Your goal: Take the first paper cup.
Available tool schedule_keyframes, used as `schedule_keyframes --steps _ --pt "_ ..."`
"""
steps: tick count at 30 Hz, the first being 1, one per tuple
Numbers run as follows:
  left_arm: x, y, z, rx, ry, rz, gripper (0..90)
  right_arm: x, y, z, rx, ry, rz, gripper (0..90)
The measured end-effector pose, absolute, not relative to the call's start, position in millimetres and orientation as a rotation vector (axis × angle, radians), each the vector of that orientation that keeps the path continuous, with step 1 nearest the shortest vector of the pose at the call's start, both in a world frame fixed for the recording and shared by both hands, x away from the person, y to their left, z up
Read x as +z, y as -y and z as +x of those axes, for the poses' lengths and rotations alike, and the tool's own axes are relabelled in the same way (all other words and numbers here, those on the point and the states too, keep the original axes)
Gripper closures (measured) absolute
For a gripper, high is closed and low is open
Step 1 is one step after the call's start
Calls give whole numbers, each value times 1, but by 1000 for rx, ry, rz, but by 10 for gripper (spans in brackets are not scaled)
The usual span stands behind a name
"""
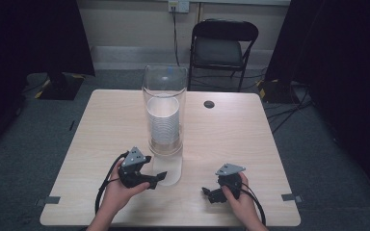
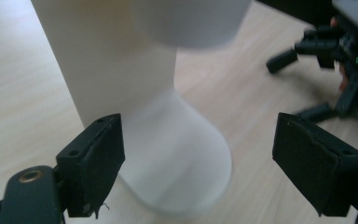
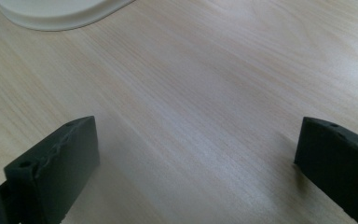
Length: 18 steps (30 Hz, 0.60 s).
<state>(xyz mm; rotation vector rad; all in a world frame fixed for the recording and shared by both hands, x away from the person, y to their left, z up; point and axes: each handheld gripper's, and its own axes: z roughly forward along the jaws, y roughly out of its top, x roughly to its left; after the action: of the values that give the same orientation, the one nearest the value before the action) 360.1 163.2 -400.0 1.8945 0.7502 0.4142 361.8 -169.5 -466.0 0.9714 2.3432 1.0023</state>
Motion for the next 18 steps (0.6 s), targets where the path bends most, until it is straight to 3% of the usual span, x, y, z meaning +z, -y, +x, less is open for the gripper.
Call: schedule_keyframes --steps 11,18 --pt "-384 -147 372 476 -748 1827 207 -466 169 362 1003 -2343 973 0" --pt "-385 -144 377 520 -706 1812 351 -466 169 362 1003 -2343 973 0"
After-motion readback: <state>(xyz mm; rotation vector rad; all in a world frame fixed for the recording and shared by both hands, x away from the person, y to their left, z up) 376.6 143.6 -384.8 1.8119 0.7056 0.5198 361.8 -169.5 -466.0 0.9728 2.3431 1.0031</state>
